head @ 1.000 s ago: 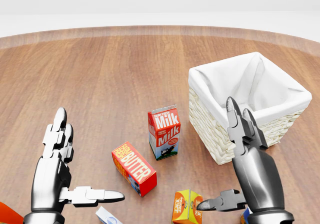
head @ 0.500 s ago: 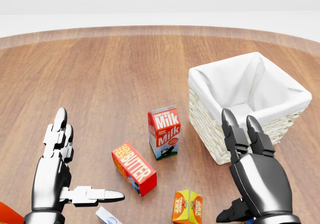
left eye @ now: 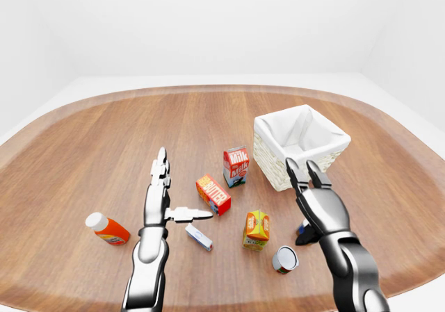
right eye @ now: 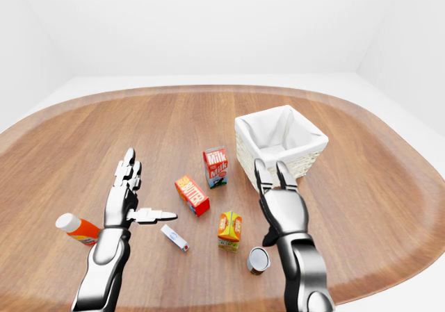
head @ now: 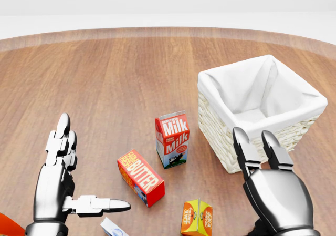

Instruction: Pick up the alphabet soup and the tomato sauce, and put them in the basket.

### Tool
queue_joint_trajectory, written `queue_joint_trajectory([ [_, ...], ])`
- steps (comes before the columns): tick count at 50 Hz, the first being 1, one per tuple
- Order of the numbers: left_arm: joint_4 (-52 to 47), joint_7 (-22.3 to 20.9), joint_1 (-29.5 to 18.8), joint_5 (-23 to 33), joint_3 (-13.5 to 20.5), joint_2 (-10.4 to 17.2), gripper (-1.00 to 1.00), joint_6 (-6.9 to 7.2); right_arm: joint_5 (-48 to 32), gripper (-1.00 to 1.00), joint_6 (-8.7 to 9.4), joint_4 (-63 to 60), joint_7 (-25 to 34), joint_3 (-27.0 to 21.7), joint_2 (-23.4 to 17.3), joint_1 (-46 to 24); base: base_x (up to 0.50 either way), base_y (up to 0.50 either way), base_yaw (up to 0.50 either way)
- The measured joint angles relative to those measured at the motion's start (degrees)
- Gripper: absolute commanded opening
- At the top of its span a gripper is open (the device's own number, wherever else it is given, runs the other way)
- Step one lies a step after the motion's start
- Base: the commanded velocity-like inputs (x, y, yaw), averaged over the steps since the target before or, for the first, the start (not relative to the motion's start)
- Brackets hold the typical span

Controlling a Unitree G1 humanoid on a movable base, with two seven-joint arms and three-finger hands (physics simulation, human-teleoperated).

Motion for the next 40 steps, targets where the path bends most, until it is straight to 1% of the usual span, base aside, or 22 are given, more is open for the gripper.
queue_joint_trajectory([
  [12, -0.1, 0.1, 0.0, 0.1, 0.0, 0.0, 1.0, 0.0, -3.2, 1.0, -1.21, -0.2, 2.2, -1.4, -0.2, 0.3, 0.0, 0.0, 0.0],
  [27, 0.1, 0.0, 0.1, 0.1, 0.0, 0.0, 1.0, 0.0, -5.4, 1.0, -2.92, 2.3, 2.9, -3.6, -0.8, 0.6, 0.0, 0.0, 0.0],
  [40, -0.3, 0.0, 0.3, 0.1, -0.1, 0.0, 1.0, 0.0, -7.9, 1.0, -3.28, 5.8, 2.0, -4.3, -1.3, 0.5, 0.0, 0.0, 0.0],
])
